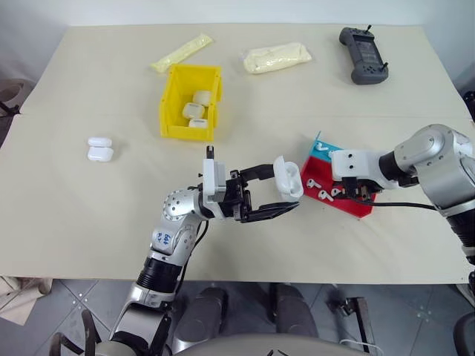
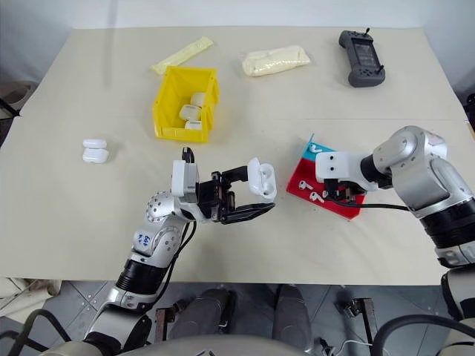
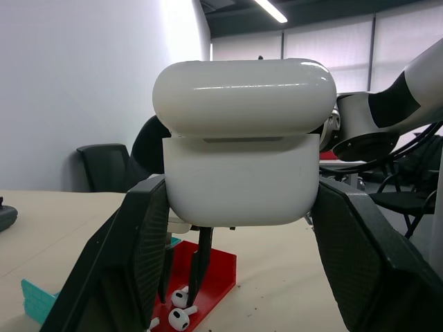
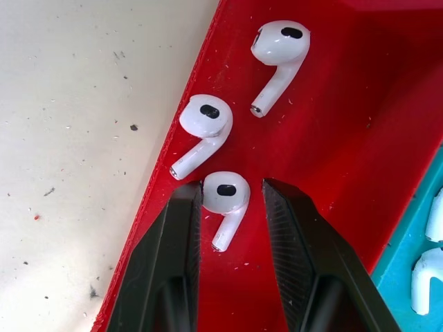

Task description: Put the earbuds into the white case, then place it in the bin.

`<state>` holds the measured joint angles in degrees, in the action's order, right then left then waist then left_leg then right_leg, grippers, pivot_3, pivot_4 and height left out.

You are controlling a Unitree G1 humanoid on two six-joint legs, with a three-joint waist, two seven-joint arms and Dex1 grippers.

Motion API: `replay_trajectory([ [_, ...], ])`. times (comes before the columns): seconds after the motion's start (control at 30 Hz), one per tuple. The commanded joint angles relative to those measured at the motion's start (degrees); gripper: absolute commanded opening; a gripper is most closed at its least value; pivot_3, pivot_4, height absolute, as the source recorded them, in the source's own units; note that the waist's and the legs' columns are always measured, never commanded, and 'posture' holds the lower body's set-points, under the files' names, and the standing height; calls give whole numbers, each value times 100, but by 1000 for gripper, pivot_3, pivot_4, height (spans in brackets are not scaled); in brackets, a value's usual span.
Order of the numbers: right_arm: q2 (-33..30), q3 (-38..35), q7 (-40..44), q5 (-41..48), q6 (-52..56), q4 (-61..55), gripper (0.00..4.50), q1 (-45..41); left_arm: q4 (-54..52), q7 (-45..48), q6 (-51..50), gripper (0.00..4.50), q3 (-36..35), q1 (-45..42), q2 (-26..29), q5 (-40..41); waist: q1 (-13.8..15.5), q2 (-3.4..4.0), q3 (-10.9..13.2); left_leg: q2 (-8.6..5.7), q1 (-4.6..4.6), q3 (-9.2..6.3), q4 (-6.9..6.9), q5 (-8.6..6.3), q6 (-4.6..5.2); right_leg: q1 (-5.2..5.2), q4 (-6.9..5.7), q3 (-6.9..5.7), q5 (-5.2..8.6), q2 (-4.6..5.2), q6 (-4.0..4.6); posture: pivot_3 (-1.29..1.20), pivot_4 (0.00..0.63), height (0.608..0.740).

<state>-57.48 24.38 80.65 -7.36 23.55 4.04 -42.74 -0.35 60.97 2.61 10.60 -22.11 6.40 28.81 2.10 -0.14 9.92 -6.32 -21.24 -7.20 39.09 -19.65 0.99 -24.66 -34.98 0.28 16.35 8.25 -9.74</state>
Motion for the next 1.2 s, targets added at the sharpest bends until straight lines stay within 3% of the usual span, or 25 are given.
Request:
replay_trajectory([
  [0.03, 7, -94, 68, -92, -75, 36, 1406, -110, -256, -32, 82, 2737, -1, -17, -4, -10, -6, 0, 0, 0, 0, 0, 0, 0, 0, 0, 0, 0, 0, 0, 0, 0, 150, 740],
  [0.07, 18, -95, 67, -101, -82, 62, 1406, -114, -256, -36, 86, 2737, -3, -18, -2, -13, -8, 0, 0, 0, 0, 0, 0, 0, 0, 0, 0, 0, 0, 0, 0, 0, 150, 740],
  [0.2, 46, -102, 68, -125, -88, 95, 559, -93, -245, -32, 95, 2737, -6, -30, 11, -21, -42, 0, 0, 0, 0, 0, 0, 0, 0, 0, 0, 0, 0, 0, 0, 0, 150, 740],
  [0.53, 24, -430, -74, 35, 238, -75, 512, -67, -120, 78, 100, 2737, -53, -119, 85, 6, -60, 0, 0, 0, 0, -1, 0, 0, 0, 0, 0, 0, 0, 0, 0, 0, 150, 740],
  [0.63, -79, -945, -33, 490, 439, -282, 512, 59, -83, 157, 31, 2737, -61, -150, 104, 64, -48, 0, 0, 0, -1, -1, 0, 0, 0, -1, 0, 0, 0, 1, 0, 0, 150, 740],
  [0.8, -39, -2441, -182, 1693, 412, -1164, 512, 1165, 97, 391, 79, 2737, -110, -150, 146, 120, -31, 0, 0, 0, -4, -6, -1, -3, 2, 2, 6, -6, 0, 1, 1, 0, 150, 740],
  [0.9, 169, -3119, -515, 2181, 591, -1587, 512, 1865, 296, 492, 115, 2737, -176, -261, 140, 122, -19, -1, 0, -1, -3, -3, 3, -3, 3, 4, 4, -4, -1, 1, 0, 0, 150, 740],
  [1.0, 878, -3843, -901, 2860, 166, -1879, 512, 2481, 575, 560, 145, 2737, -265, -499, 123, 102, -6, -1, 1, 2, 1, -3, 7, -3, 2, 8, 1, -4, -3, -2, 0, 0, 150, 740],
  [1.2, 2383, -4486, -2138, 4478, 585, -2651, 512, 2648, 714, 797, -2, 2737, -322, -596, 217, 160, -72, 2, -1, 6, 6, -2, 0, -2, 0, 5, -2, 2, -4, -5, 0, 0, 150, 740],
])
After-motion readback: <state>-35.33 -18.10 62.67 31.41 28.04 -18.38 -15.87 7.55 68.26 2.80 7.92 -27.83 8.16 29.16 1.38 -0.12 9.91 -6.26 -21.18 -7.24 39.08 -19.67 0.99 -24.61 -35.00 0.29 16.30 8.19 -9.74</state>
